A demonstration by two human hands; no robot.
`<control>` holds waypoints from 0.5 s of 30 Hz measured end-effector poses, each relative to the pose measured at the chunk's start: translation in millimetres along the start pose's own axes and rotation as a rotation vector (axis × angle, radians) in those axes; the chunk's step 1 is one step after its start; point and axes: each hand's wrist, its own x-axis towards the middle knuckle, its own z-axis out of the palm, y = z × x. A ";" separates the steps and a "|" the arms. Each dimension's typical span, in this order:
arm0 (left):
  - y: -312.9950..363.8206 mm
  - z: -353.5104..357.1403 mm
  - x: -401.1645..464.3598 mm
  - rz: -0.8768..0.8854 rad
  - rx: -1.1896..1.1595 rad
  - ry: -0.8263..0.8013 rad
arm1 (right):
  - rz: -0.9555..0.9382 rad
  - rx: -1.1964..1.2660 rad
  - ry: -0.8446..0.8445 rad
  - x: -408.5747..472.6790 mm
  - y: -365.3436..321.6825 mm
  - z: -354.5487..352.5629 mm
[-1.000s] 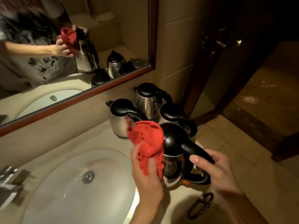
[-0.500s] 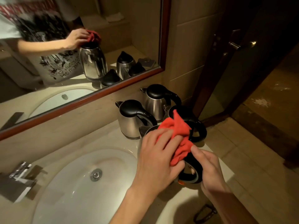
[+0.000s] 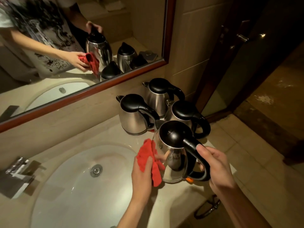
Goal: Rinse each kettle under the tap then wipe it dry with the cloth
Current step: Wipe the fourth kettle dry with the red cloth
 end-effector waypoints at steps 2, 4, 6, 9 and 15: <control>-11.5 0.2 -9.3 -0.073 0.002 0.002 | 0.014 0.006 0.003 0.5 -0.6 -4.1; -28.6 -0.9 -19.6 -0.132 0.082 -0.018 | 0.020 -0.007 0.005 0.3 0.0 -8.9; -51.6 -4.4 -29.0 -0.170 0.225 -0.085 | 0.019 -0.017 0.003 1.9 2.6 -13.7; -77.6 -11.8 -38.5 -0.177 0.483 -0.311 | 0.032 0.012 0.045 4.4 4.9 -21.9; -49.7 -11.4 -20.7 0.023 0.557 -0.309 | 0.021 0.006 0.069 5.2 -0.6 -29.0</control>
